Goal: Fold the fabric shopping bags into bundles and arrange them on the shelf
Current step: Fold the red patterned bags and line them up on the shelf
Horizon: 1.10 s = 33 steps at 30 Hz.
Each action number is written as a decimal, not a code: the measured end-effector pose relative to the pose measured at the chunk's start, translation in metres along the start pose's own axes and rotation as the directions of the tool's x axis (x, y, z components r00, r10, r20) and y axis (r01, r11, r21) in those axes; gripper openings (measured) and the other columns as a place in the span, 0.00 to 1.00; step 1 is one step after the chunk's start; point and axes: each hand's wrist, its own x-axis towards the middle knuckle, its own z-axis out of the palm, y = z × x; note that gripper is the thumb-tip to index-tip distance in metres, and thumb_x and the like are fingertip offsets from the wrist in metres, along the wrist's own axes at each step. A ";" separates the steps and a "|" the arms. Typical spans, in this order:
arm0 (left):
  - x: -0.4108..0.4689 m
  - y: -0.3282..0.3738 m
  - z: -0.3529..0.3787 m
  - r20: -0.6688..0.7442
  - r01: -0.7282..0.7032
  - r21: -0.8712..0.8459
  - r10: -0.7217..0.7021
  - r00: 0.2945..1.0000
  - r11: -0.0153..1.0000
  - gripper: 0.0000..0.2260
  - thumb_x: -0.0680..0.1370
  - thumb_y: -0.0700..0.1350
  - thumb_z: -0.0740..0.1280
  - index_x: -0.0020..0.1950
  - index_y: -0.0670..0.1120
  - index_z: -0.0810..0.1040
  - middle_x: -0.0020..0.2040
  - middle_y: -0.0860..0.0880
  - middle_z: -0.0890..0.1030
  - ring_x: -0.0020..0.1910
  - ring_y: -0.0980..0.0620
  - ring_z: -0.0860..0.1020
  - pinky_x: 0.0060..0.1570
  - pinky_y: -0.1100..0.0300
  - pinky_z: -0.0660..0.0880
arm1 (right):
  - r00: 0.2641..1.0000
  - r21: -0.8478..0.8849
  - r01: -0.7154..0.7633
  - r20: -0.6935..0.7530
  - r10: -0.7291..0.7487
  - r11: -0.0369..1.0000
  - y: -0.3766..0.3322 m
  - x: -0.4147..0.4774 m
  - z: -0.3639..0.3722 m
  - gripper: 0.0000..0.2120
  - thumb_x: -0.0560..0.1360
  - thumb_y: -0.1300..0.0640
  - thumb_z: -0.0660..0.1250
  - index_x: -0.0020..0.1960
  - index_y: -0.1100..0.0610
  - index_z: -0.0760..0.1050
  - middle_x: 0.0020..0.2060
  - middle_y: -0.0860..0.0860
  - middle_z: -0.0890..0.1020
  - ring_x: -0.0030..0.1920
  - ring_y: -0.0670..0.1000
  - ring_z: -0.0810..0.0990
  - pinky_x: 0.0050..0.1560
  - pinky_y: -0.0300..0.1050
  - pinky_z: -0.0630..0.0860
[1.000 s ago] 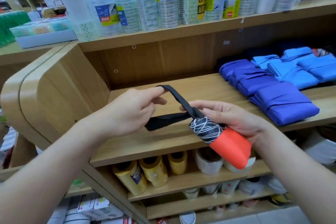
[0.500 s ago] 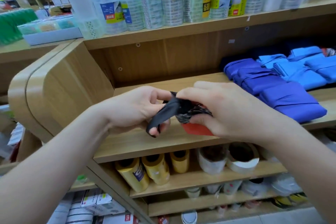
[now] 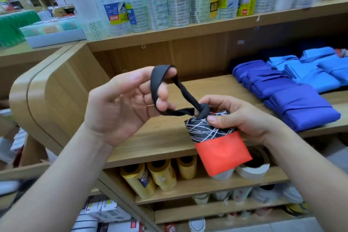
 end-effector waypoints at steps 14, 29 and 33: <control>0.020 -0.022 0.016 0.131 0.075 -0.532 -0.006 0.991 0.843 0.40 0.75 0.57 0.68 0.77 0.36 0.55 0.76 0.37 0.63 0.45 0.46 0.83 0.48 0.55 0.82 | 0.947 -0.960 0.035 -0.058 -0.317 0.279 -0.029 -0.011 0.032 0.29 0.74 0.53 0.72 0.67 0.33 0.63 0.57 0.41 0.79 0.57 0.46 0.77 0.57 0.50 0.76; -0.006 -0.031 0.016 -0.208 0.025 0.734 0.189 0.960 0.678 0.15 0.79 0.46 0.67 0.63 0.61 0.78 0.70 0.56 0.71 0.69 0.51 0.71 0.64 0.48 0.72 | 0.967 -0.673 0.103 -0.105 -0.233 0.732 -0.024 -0.011 0.008 0.09 0.72 0.63 0.75 0.49 0.54 0.78 0.40 0.45 0.83 0.44 0.42 0.81 0.45 0.33 0.74; -0.006 -0.014 0.016 0.225 -0.231 0.972 0.120 0.967 0.035 0.21 0.72 0.63 0.70 0.58 0.52 0.82 0.69 0.54 0.71 0.73 0.50 0.63 0.70 0.56 0.63 | 0.986 -0.542 0.125 -0.025 -0.165 0.831 -0.023 -0.010 0.000 0.10 0.70 0.62 0.75 0.50 0.57 0.78 0.41 0.46 0.83 0.44 0.42 0.80 0.44 0.34 0.74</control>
